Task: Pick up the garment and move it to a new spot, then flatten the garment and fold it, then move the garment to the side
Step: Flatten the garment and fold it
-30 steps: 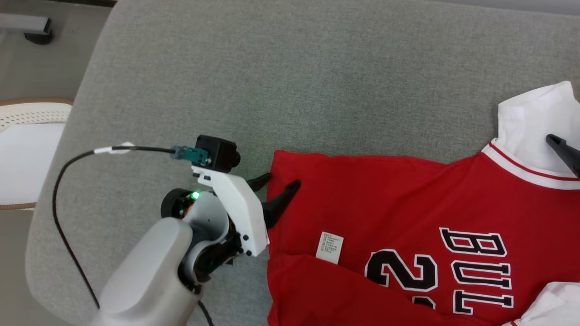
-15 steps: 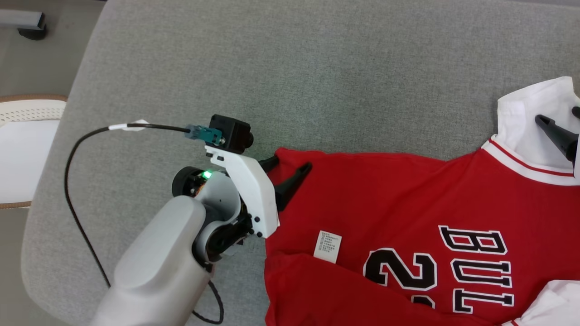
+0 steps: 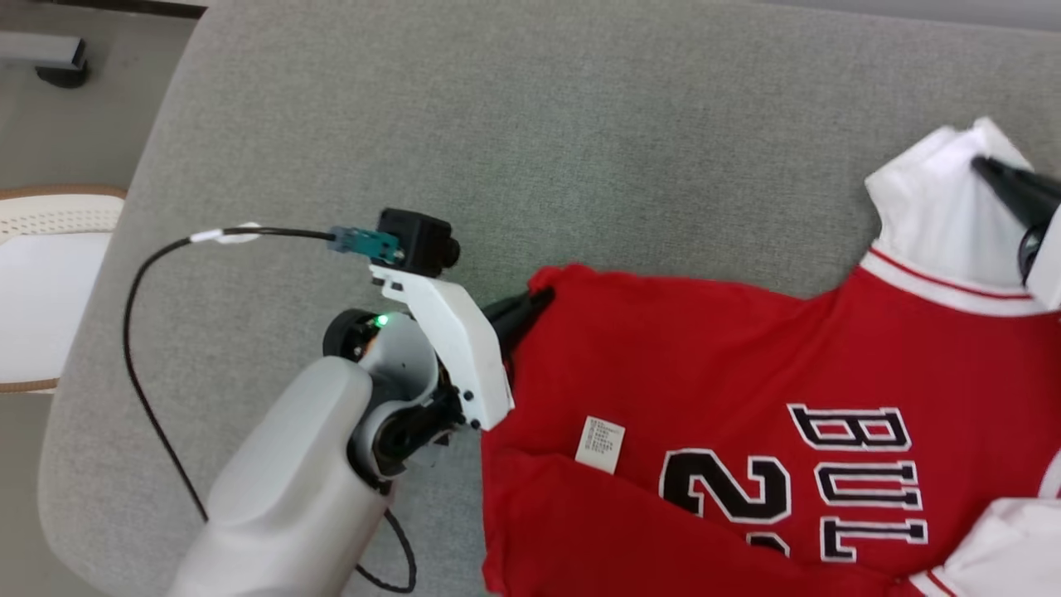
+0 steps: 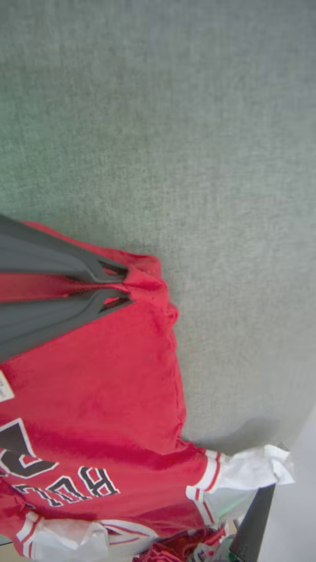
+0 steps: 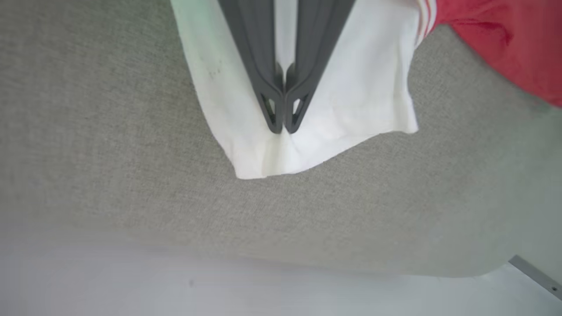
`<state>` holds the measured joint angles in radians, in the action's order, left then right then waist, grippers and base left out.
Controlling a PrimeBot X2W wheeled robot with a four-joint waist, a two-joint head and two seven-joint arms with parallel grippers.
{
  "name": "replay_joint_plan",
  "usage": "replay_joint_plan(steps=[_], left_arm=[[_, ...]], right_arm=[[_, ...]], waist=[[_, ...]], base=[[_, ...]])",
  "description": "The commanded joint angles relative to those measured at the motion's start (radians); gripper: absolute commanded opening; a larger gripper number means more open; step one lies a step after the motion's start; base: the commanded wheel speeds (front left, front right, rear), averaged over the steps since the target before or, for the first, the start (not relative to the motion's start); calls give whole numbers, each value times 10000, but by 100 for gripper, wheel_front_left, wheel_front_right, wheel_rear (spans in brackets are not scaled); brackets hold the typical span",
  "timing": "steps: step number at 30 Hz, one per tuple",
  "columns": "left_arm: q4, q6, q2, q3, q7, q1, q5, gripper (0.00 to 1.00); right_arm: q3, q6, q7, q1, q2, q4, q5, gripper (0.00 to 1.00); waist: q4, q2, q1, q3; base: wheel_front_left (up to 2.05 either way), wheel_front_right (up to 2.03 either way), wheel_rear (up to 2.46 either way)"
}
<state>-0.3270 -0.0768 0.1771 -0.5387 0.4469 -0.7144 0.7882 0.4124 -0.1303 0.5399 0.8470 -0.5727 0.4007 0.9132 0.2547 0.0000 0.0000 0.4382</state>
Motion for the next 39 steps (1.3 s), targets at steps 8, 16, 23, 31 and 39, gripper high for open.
replay_joint_plan(steps=[8,16,23,31,39], left_arm=[[688,124,179,547,-559,399,454,0],[2067,421,645,774,-966,1870,570,0],[3455,946,1163,965,-1251,3710,613,0],[4347,1654,1353,1306,-1499,5682,1013,0],[4625,1871,1413,1511,-1752,6406,1204,0]], right_arm=[[82,-1,-949,-90,-816,-294,798,0],[584,-1,-2389,-2111,-1510,-2060,1459,0],[739,-1,-3429,-4069,-1945,-3108,1721,0],[1124,-1,-4198,-5492,-1924,-3292,1599,0],[1361,-1,-4569,-6247,-1820,-3396,1671,0]], waist=[[-398,0,0,-453],[-975,0,0,-1171],[-1499,0,0,-1594],[-1892,0,0,-1967],[-2052,0,0,-2188]], base=[[0,0,0],[0,0,0],[0,0,0],[0,0,0],[0,0,0]])
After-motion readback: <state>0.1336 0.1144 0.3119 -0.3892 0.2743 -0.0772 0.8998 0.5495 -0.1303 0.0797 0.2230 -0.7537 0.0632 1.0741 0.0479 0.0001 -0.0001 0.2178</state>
